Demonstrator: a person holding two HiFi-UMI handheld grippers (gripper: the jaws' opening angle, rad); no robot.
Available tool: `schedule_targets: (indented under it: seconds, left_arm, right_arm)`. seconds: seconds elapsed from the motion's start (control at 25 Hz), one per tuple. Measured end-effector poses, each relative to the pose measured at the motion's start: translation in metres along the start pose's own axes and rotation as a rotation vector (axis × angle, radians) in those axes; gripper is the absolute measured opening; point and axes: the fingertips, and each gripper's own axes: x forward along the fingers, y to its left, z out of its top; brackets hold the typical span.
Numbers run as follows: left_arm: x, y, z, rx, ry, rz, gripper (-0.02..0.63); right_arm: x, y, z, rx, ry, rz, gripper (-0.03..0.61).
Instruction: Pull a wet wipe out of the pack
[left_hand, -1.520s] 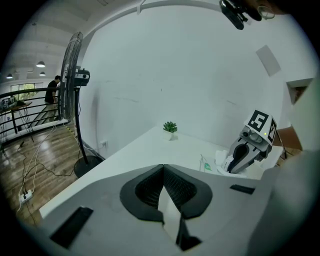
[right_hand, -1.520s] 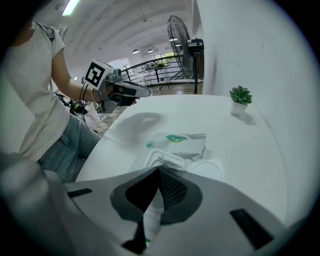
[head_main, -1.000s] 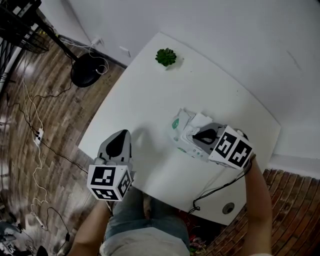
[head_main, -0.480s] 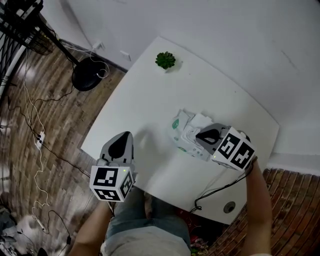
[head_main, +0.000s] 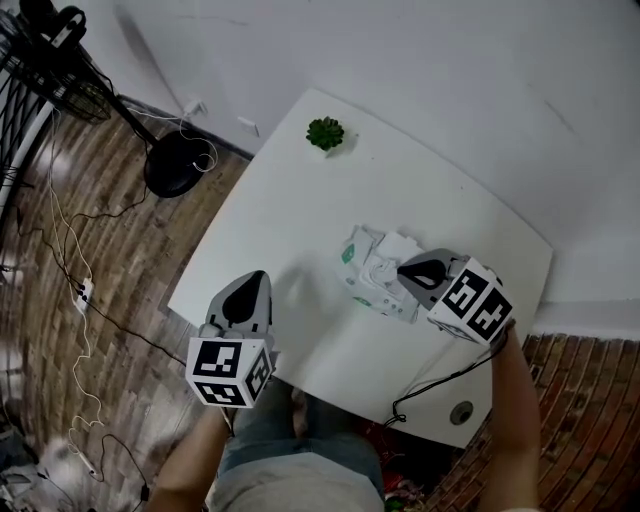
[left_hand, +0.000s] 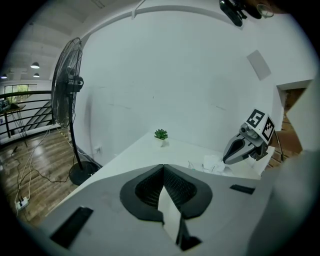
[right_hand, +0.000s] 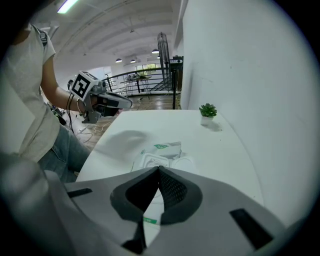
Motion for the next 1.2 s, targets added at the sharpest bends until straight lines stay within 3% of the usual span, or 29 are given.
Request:
schedule_targets:
  seconds: [0.72, 1.2]
  left_arm:
    - [-0.001, -0.020, 0.031, 0.034, -0.050, -0.055, 0.011]
    - [0.003, -0.052, 0.073, 0.067, -0.130, -0.115, 0.011]
  right_arm:
    - [-0.036, -0.003, 0.017, 0.104, -0.149, -0.124, 0.002]
    - [-0.099, -0.008, 0.037, 0.310, -0.427, -0.380, 0.002]
